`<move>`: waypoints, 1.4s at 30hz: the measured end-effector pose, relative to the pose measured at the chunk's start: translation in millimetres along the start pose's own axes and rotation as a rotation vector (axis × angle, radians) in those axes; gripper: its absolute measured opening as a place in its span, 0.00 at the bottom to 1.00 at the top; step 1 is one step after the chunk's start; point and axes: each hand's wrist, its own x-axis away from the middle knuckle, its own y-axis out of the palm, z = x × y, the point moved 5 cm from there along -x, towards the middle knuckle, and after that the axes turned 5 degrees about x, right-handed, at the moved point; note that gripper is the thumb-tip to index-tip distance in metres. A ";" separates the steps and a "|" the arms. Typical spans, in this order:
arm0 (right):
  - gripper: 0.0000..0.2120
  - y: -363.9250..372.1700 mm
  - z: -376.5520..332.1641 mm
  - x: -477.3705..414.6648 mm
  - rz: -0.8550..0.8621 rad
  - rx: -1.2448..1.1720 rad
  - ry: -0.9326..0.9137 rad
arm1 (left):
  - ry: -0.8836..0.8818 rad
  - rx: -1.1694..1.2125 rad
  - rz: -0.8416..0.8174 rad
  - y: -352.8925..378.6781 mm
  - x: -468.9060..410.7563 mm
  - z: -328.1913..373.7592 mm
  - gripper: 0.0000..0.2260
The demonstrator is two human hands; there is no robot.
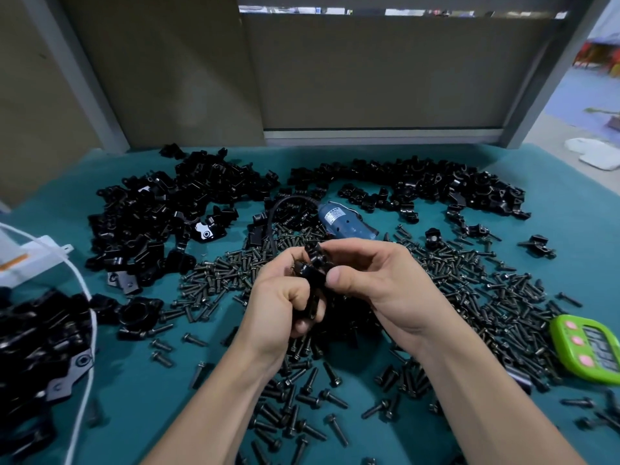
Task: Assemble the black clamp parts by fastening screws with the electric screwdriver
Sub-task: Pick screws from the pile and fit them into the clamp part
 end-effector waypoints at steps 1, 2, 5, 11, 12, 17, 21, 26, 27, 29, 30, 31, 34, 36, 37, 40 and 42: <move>0.16 0.7 -1.3 0.6 -0.026 0.018 -0.011 | 0.004 -0.006 -0.016 -0.9 -0.9 1.4 0.29; 0.16 1.0 -2.3 0.9 -0.043 0.039 -0.021 | 0.005 -0.015 -0.045 -0.8 -1.4 2.9 0.33; 0.16 0.6 -2.5 0.0 -0.037 0.109 -0.024 | -0.022 -0.029 -0.141 1.3 -1.6 4.3 0.42; 0.20 -1.0 -3.5 0.0 -0.066 0.154 -0.034 | -0.047 -0.003 -0.106 -2.4 -1.8 5.0 0.45; 0.21 -1.2 -3.7 -0.1 -0.074 0.171 -0.037 | -0.052 -0.006 -0.107 -2.9 -1.4 4.5 0.45; 0.23 -2.2 -3.2 -1.0 -0.070 0.280 -0.057 | -0.063 -0.036 -0.078 -6.2 -2.3 0.7 0.46; 0.21 -4.4 -0.4 -2.2 0.013 0.387 -0.080 | -0.036 -0.053 0.008 -11.1 -2.5 1.3 0.44; 0.19 -4.6 5.4 -1.4 0.127 0.389 -0.059 | 0.003 -0.033 0.121 -13.6 -0.7 13.6 0.22; 0.20 -4.8 5.1 -1.2 0.153 0.392 -0.071 | 0.005 -0.059 0.099 -12.1 0.2 15.4 0.17; 0.21 -6.5 4.1 -0.6 0.199 0.398 -0.092 | 0.020 -0.116 0.031 -7.9 0.9 16.8 0.12; 0.22 -7.4 4.4 -0.3 0.210 0.404 -0.098 | 0.027 -0.114 0.011 -6.5 0.8 17.5 0.12; 0.21 -7.8 5.4 -0.2 0.220 0.414 -0.100 | 0.029 -0.091 0.010 -6.2 0.2 18.0 0.12; 0.20 -6.8 7.1 0.3 0.267 0.486 -0.094 | 0.038 -0.036 0.032 -9.6 -1.9 19.5 0.14; 0.22 -4.6 6.8 1.0 0.277 0.504 -0.106 | 0.043 -0.018 0.025 -12.0 -2.4 19.7 0.15; 0.22 -3.8 6.6 1.5 0.280 0.515 -0.117 | 0.050 -0.022 0.027 -13.2 -2.3 20.1 0.15; 0.23 -0.6 7.3 2.9 0.281 0.543 -0.129 | 0.065 -0.045 0.062 -16.1 -3.8 20.6 0.13; 0.24 -0.7 8.7 3.2 0.305 0.569 -0.109 | 0.068 -0.029 0.130 -20.4 -6.1 20.8 0.09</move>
